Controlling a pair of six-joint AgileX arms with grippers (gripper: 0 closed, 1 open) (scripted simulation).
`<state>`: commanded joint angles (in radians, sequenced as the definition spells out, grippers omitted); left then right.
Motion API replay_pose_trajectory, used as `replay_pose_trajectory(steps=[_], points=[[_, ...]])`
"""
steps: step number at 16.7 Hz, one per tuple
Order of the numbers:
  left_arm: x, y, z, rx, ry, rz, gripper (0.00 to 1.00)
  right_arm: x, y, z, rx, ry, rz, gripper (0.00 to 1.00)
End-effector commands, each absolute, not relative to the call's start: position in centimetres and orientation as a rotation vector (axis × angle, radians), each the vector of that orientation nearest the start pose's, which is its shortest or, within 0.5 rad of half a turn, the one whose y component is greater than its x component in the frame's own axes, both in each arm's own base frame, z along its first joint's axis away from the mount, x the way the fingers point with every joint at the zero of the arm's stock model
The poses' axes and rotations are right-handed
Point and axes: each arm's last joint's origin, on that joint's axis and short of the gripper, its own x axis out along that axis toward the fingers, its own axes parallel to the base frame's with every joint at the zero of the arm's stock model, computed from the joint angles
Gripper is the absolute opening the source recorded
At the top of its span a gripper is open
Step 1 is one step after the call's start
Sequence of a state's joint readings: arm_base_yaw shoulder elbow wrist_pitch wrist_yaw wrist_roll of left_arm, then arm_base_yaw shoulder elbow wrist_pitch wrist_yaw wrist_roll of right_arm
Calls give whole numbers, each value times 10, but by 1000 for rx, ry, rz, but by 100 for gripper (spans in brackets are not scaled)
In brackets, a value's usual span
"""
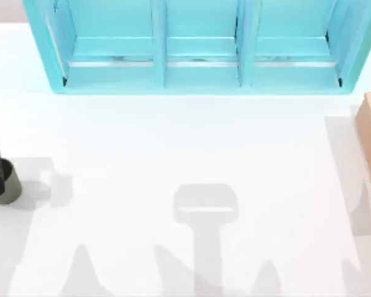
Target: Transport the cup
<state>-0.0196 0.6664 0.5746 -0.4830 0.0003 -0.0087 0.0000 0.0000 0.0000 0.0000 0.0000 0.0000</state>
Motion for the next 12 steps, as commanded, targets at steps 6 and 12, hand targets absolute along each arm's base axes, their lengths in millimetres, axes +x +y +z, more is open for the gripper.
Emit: replay_pose_trajectory(steps=[6,12], points=[[243,-7,258,2,1146,-21,100,106,-1,160,0,0,0,100],[316,-12,245,12,1486,-18,100,106,-1,160,0,0,0,100]])
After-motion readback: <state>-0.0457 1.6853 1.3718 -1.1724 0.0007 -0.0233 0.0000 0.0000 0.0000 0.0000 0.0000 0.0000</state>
